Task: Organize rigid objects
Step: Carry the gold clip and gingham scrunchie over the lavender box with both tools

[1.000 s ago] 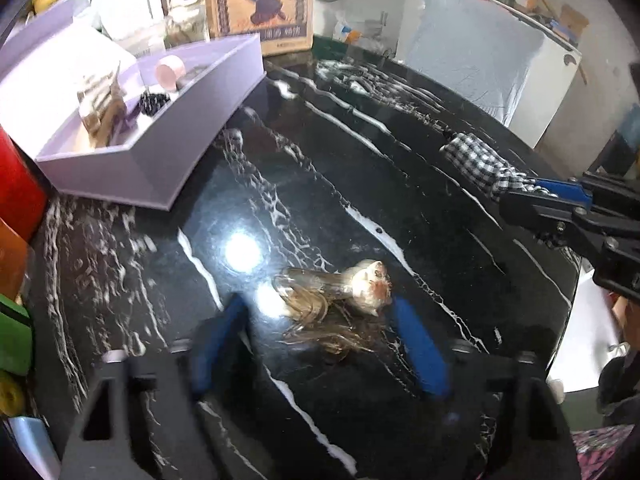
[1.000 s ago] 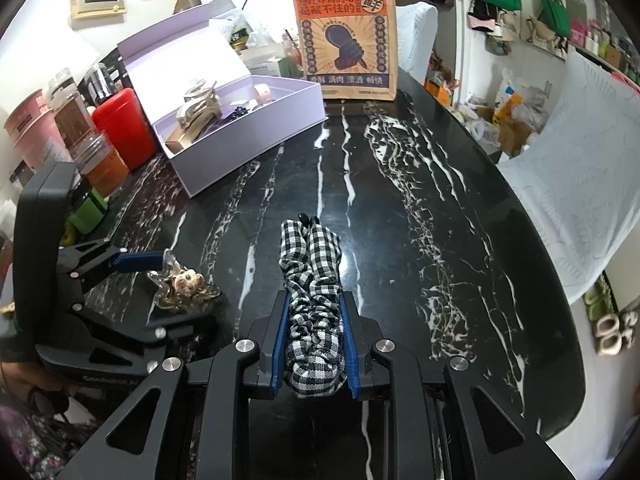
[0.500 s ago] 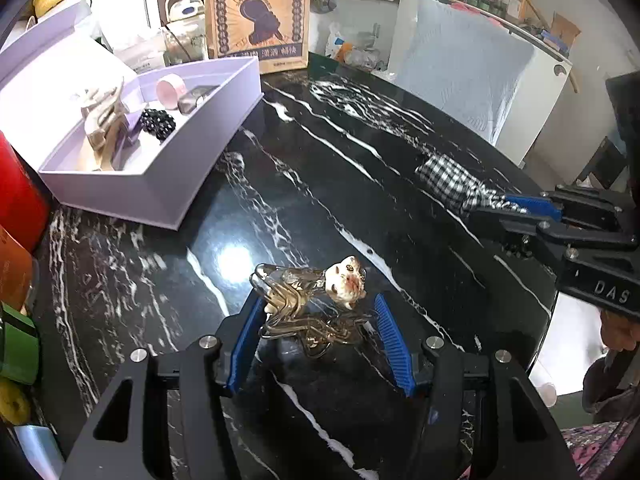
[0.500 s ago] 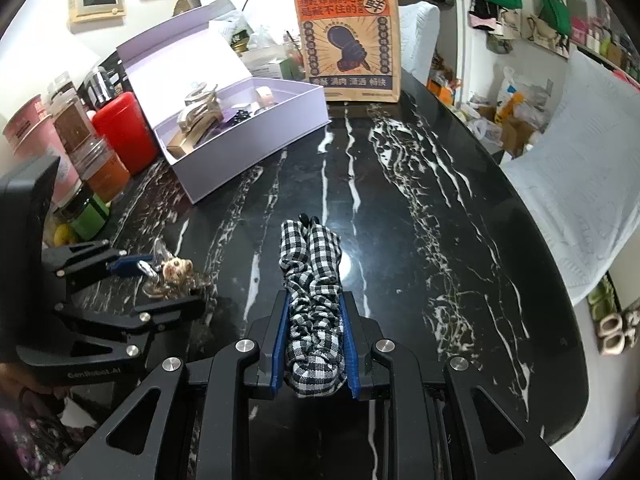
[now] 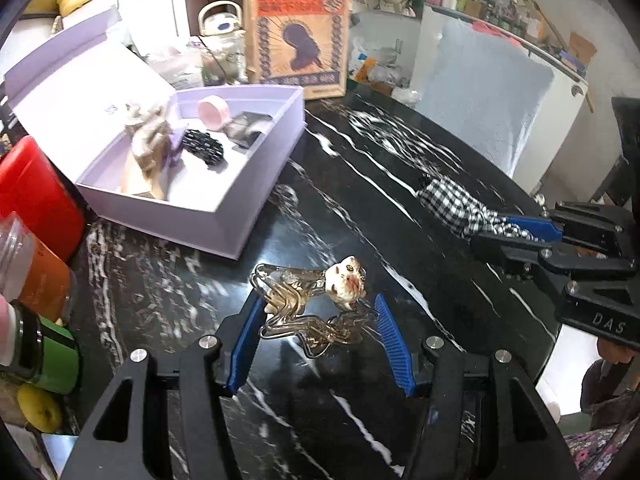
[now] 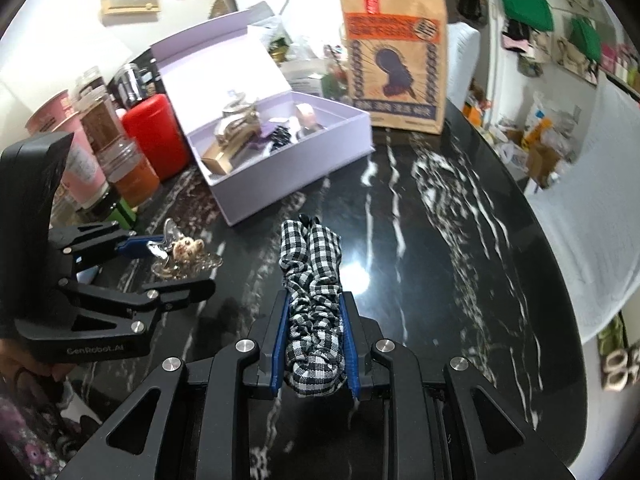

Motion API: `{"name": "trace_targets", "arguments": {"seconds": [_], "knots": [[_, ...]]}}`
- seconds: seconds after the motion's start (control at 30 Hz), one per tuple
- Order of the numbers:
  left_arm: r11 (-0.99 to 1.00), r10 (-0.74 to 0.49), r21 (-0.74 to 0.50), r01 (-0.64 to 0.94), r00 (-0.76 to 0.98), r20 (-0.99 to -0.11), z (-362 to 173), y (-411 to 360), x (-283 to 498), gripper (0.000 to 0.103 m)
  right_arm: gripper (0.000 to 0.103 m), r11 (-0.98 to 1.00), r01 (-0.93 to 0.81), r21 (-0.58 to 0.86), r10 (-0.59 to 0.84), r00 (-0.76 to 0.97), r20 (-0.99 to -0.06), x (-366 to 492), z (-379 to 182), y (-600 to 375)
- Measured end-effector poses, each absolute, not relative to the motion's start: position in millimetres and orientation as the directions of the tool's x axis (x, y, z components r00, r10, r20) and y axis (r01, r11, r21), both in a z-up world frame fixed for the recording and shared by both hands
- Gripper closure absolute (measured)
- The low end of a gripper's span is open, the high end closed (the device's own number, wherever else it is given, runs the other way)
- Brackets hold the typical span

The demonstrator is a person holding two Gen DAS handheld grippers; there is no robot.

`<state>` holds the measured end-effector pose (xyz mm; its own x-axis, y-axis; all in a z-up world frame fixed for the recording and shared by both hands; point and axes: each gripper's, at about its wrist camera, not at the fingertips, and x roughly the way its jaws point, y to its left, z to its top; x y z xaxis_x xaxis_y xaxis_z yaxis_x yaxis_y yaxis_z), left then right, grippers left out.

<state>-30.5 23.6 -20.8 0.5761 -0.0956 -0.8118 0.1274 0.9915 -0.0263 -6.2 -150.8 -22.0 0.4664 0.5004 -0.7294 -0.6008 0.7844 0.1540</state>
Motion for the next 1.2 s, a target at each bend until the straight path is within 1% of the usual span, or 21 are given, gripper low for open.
{"name": "trace_targets", "arguments": {"seconds": [0.4,0.7,0.97,1.2], "knots": [[0.998,-0.040,0.000,0.064,0.623,-0.781,9.1,54.1,-11.6,0.048,0.080,0.709,-0.693,0.131,0.572,0.456,-0.682,10.1,4.8,-114.3],[1.000,-0.015,0.004,0.027,0.648,-0.761,20.3,75.9,14.1,0.048,0.080,0.663,-0.744,0.088,0.592,0.448,-0.670,28.7,19.2,-89.8],[1.000,0.010,0.011,-0.003,0.669,-0.743,27.3,90.8,38.1,0.048,0.080,0.652,-0.757,0.047,0.597,0.473,-0.648,55.1,33.1,-76.0],[1.000,0.030,0.019,-0.023,0.703,-0.710,42.7,100.1,60.5,0.048,0.080,0.637,-0.771,0.023,0.624,0.498,-0.602,75.6,50.8,-64.4]]}}
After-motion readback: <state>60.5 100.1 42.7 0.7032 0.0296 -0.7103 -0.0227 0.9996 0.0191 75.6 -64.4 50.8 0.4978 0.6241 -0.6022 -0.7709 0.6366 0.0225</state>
